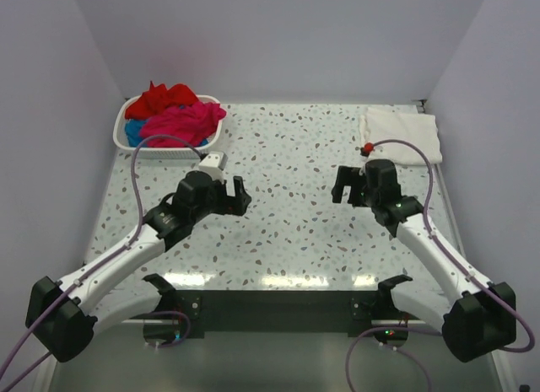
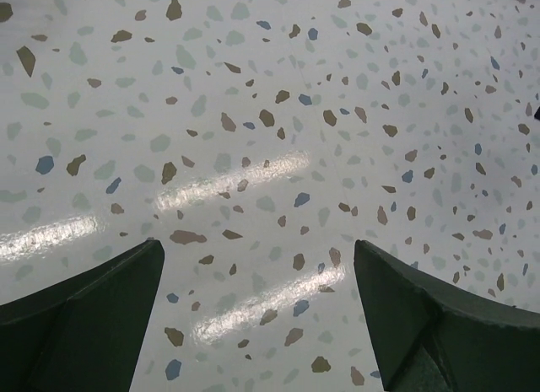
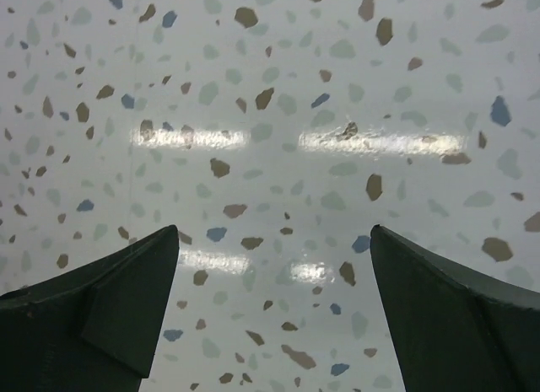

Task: Fold and stack the t-shirts
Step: Neatly place the folded tshirt to the corner

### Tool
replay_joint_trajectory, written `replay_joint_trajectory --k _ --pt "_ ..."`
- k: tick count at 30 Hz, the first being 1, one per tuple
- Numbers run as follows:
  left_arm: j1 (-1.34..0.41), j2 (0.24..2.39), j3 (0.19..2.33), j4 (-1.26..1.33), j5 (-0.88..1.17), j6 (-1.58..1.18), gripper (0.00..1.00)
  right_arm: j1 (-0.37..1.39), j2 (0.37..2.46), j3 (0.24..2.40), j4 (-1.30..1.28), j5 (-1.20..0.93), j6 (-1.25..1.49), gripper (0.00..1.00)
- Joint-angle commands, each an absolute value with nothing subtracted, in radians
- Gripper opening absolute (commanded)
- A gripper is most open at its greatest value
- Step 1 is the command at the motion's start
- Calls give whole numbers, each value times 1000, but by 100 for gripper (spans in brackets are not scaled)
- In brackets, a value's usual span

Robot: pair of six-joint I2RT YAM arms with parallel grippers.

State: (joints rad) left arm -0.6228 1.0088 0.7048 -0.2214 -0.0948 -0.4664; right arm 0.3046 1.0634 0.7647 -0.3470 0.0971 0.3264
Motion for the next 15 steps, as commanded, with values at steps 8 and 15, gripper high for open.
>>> replay_joint_trajectory --k 8,15 --pt "-620 874 733 -330 -173 -436 100 480 920 672 -419 60 480 98" --pt "-620 827 742 -367 -176 -397 100 502 864 683 -451 58 460 99"
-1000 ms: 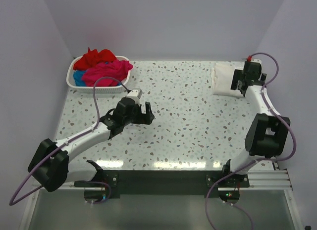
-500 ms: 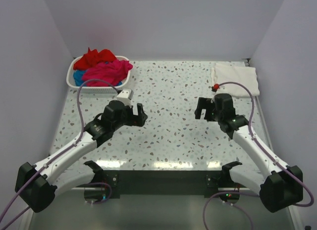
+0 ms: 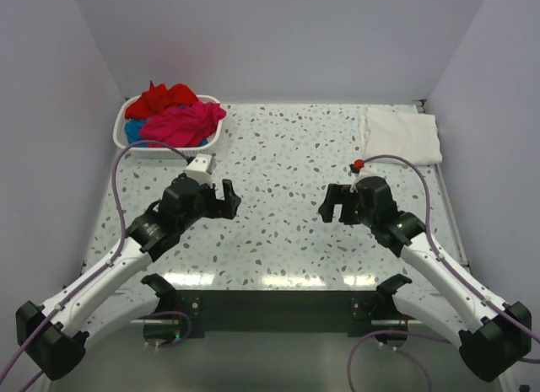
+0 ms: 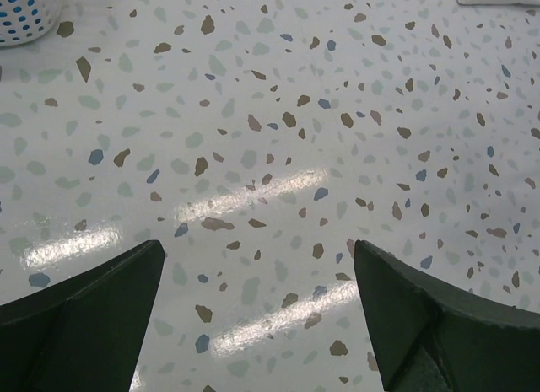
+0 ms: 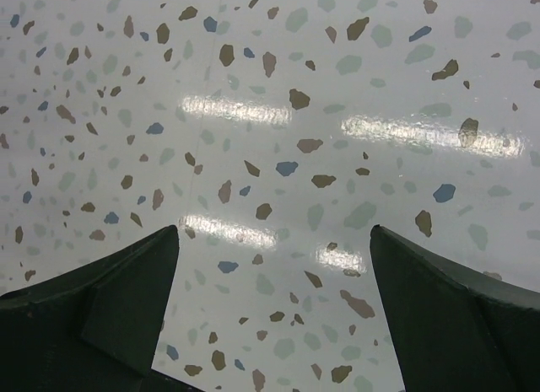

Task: Fold and stack the t-shirts
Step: Neatly place the folded tshirt to the corner

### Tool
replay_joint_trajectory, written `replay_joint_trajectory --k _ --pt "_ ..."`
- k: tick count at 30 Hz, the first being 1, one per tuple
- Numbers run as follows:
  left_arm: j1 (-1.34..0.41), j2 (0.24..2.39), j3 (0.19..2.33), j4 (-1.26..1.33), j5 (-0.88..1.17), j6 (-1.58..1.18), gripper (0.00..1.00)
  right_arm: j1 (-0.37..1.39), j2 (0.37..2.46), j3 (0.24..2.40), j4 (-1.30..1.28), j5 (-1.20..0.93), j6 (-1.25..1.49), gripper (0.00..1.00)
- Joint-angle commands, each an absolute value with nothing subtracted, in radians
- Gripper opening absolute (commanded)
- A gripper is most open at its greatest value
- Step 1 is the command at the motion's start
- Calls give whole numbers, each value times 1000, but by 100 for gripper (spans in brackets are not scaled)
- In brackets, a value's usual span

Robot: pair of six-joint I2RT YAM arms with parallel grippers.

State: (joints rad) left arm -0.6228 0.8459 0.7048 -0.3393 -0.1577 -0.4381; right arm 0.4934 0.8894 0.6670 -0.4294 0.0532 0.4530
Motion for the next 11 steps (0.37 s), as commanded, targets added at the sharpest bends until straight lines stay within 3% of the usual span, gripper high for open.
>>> replay_joint_trajectory --k 1,11 --pt "-620 822 745 -374 -176 -394 100 502 859 683 -451 58 457 99" --pt "-620 827 767 -382 -221 -399 100 503 861 701 -454 61 433 99"
